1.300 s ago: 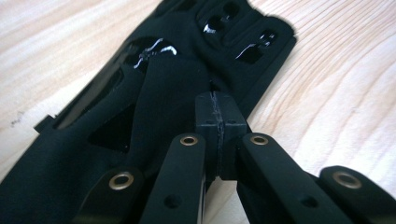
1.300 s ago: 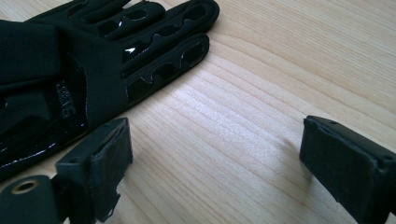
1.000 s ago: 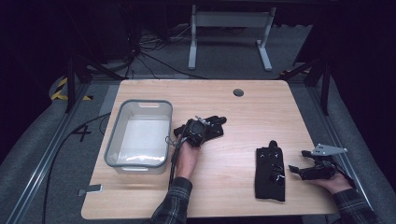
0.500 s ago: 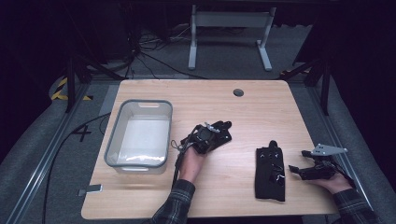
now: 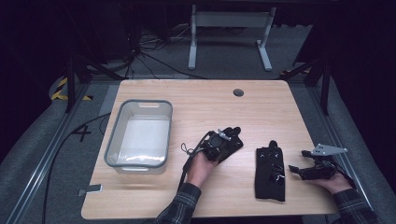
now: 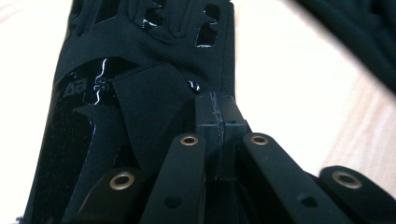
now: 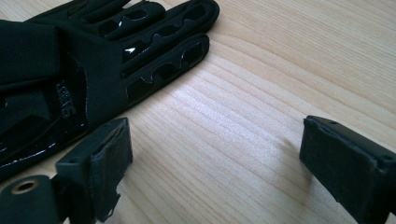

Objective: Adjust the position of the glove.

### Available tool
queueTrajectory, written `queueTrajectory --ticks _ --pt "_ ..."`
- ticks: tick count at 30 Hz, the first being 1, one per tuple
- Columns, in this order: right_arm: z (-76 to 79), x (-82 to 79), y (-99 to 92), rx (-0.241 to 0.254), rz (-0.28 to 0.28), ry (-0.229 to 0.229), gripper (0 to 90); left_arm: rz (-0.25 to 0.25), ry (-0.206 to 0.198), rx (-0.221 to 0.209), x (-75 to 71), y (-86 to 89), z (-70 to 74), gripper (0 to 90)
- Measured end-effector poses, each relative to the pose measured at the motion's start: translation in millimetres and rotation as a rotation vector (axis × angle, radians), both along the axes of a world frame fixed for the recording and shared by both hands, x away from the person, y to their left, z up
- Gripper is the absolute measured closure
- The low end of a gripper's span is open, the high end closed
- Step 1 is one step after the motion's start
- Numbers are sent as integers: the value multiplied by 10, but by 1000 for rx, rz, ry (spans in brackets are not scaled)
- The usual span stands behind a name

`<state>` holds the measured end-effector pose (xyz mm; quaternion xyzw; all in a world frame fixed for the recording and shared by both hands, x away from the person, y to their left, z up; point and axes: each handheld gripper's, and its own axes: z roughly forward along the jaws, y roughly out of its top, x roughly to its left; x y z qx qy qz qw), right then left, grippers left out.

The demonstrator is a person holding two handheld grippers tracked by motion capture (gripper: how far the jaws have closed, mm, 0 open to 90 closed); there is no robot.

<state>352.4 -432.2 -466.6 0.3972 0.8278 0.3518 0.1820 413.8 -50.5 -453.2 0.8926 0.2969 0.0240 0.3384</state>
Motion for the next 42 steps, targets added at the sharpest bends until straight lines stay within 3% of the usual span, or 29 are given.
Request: queueTrajectory --ticks 6,13,16,21,29,36,42 --pt "0 0 0 0 0 0 97 -59 5 -2 -91 -147 4 899" --pt "0 0 0 0 0 0 97 -70 -25 -30 -120 -84 137 899" --pt "0 0 0 0 0 0 97 -32 -58 -48 -100 58 237 899" --pt "0 0 0 0 0 0 97 26 -73 -50 -9 263 271 899" --pt "0 0 0 0 0 0 97 98 -44 -42 143 477 164 899" --pt "0 0 0 0 0 0 97 72 -4 8 178 391 26 899" --pt "0 0 0 0 0 0 97 39 1 23 96 346 38 899"
